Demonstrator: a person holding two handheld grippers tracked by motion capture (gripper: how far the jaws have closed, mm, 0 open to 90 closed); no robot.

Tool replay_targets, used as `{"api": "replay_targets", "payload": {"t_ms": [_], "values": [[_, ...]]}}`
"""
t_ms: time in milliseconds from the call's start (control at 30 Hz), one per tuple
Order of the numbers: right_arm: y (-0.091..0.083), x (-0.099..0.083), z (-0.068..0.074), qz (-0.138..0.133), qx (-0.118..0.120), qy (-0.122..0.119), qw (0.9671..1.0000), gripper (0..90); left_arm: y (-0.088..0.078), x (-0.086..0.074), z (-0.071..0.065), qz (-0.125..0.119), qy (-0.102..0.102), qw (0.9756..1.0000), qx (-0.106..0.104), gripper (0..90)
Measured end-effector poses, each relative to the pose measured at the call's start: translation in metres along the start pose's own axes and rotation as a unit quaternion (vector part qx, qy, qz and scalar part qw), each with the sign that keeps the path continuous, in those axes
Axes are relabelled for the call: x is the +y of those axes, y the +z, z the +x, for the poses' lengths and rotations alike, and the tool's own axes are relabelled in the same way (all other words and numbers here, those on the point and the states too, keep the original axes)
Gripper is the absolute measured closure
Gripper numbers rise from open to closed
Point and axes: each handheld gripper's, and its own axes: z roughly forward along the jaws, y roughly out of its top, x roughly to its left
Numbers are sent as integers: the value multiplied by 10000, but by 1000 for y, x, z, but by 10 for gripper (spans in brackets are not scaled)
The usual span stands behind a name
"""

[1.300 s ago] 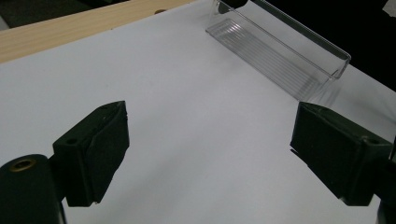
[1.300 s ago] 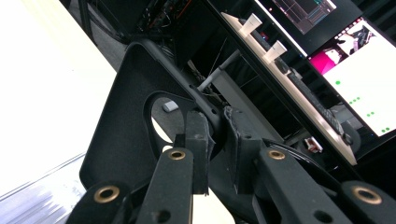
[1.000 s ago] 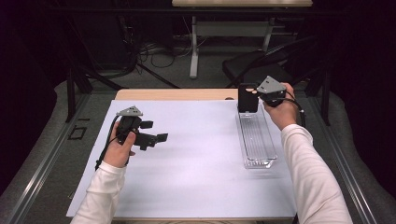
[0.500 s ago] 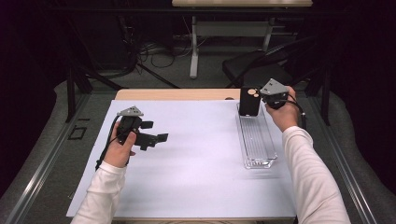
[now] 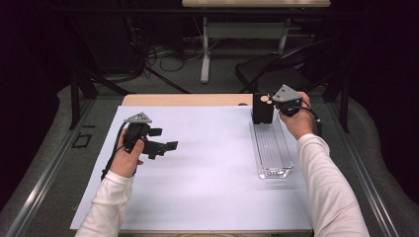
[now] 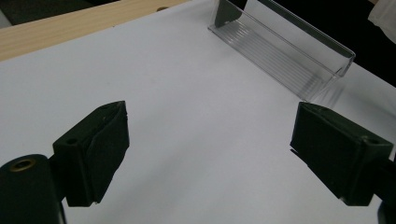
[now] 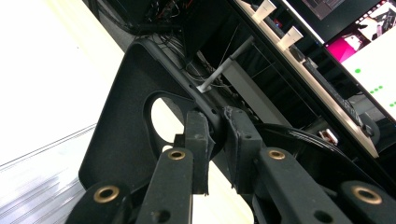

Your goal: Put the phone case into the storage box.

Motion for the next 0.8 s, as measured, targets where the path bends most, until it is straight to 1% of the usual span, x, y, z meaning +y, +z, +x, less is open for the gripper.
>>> {"api": "replay_targets", "payload": {"t_ms": [100,267,467,567,800], "values": [[1,-1,0,-25,-19,-9,10000,805,0,0,0,-12,-4,10000,6,119],[2,-3,-2,15,-42,-63,10000,804,0,0,0,-16,-18,10000,14,119],[3,-7,-5,39,-53,-15,10000,801,1,0,0,8,-7,10000,19,119],[4,-10,-6,55,-106,46,9999,798,1,-1,0,-3,-19,10000,18,118],[7,-14,-9,116,-163,17,9998,781,2,-1,0,19,-31,10000,14,119]]}}
